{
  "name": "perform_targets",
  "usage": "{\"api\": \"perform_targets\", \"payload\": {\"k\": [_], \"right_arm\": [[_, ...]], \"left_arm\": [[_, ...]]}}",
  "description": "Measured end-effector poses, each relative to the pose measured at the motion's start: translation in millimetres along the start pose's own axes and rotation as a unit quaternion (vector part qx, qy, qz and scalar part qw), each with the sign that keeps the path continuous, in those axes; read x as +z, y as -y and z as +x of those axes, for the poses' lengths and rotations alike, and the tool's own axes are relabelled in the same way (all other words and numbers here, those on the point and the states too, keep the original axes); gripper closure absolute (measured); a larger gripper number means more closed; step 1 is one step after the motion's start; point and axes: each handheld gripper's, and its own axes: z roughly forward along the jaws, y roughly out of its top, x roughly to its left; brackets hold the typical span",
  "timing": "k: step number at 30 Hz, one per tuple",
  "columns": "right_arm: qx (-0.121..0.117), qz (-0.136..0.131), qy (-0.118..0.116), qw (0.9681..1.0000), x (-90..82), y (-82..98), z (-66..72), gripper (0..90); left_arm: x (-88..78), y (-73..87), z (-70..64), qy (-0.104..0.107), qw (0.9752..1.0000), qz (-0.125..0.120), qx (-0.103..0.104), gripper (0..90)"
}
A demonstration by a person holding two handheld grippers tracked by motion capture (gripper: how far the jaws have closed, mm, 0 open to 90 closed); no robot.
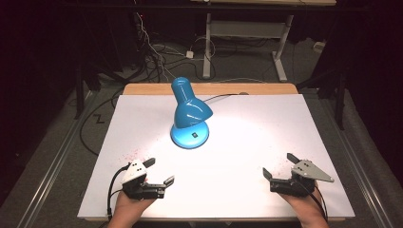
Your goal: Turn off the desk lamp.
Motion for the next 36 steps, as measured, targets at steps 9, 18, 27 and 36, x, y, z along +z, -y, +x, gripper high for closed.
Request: {"api": "perform_targets", "payload": {"k": [9,18,27,36], "right_arm": [[0.003,0.0,0.005,1.0,-1.3,0.9,-2.4,0.1],[0.001,0.001,0.0,1.0,-0.4,2.2,-1.1,0.1],[0.002,0.004,0.001,1.0,-1.0,3.7,-2.2,0.1],[0.003,-0.001,0.003,1.0,-2.9,2.9,-2.4,0.1]], "left_arm": [[0.5,0.2,1.8,0.007,1.0,0.002,-0.002,15.4],[3.9,0.8,1.1,-0.014,0.9998,0.013,0.001,35.1],[2.8,-1.0,1.4,0.004,0.9998,0.017,-0.011,60.5],[8.0,-2.1,-3.2,0.015,0.9992,0.037,0.011,74.5]]}}
